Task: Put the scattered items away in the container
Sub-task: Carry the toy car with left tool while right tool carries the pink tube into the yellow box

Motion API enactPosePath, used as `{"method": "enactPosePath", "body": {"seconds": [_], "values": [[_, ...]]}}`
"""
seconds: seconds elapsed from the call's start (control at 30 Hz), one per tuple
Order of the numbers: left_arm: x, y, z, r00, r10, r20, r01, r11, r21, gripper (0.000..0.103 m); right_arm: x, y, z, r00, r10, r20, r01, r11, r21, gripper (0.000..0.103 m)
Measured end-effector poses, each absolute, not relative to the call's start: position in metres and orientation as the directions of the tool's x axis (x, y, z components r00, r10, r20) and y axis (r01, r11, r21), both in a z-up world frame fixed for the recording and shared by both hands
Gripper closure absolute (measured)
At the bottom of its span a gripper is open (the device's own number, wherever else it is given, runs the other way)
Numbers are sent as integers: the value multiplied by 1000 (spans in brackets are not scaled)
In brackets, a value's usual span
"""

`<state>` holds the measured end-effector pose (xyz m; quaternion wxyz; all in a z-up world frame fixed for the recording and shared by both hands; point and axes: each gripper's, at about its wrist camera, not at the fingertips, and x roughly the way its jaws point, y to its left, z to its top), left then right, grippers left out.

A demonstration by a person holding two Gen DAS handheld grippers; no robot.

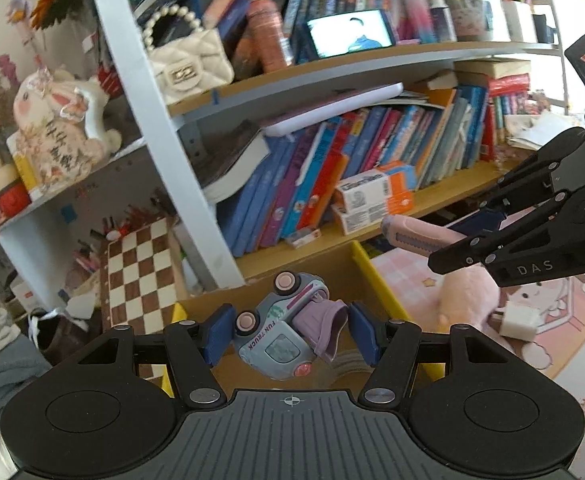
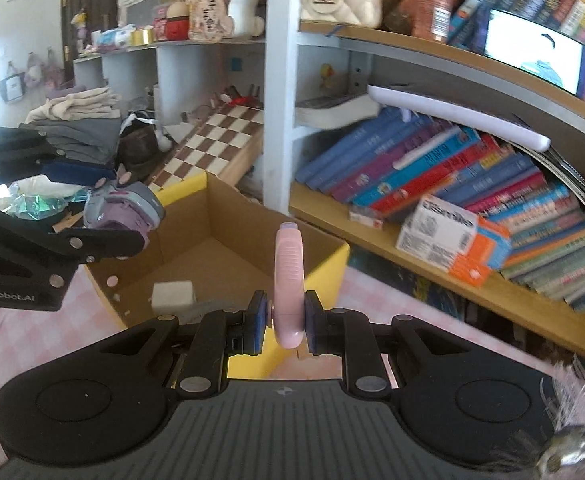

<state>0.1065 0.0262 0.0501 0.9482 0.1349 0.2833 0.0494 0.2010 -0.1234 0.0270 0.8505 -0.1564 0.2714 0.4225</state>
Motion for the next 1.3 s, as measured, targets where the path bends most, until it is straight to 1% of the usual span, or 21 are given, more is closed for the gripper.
{"method": "enactPosePath", "body": {"seconds": [0.23, 0.57, 0.8, 0.93, 1.3], "values": [[126, 47, 37, 801, 216, -559, -62, 958, 280, 41, 217, -90, 20, 454, 653, -606, -839, 542, -45, 85], [159, 64, 12, 743, 234, -627, -53, 955, 293, 41, 240, -46, -9, 394, 640, -660, -881, 468, -72, 85], [197, 88, -2, 687, 219, -693, -58, 967, 249, 41, 264, -16, -26, 369, 611, -700, -903, 415, -113, 85], [214, 91, -16, 650, 229, -725, -53, 965, 257, 41, 274, -4, -36, 351, 595, -723, -913, 388, -124, 85], [240, 105, -50, 539, 249, -805, -83, 966, 243, 41, 283, 32, -70, 346, 479, -807, -934, 254, -250, 85]]}}
